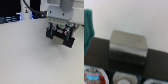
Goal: Open the kcup holder, insert the kcup into the holder, and close the kcup holder
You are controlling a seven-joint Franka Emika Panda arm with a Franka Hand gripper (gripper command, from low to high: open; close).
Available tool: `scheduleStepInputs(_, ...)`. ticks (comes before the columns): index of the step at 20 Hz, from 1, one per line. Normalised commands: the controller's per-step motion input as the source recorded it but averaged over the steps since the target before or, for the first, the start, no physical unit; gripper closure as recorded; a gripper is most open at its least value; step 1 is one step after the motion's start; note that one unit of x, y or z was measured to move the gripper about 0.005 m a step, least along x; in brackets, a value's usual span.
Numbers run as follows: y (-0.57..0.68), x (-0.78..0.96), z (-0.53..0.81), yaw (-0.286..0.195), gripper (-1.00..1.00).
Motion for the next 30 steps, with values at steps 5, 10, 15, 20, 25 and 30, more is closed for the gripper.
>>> scheduleStepInputs(5,0.15,-0.01,-0.21,0.203,-1.00)
scheduleStepInputs(10,0.11,-0.08,-0.15,0.257,-1.00)
scheduleStepInputs(15,0.25,-0.20,-0.13,0.196,-1.00)
scheduleStepInputs(20,0.43,-0.24,-0.07,0.138,-1.00)
scheduleStepInputs(25,0.51,-0.28,0.00,0.119,-1.00)
scheduleStepInputs(30,0.45,-0.35,0.01,0.129,-1.00)
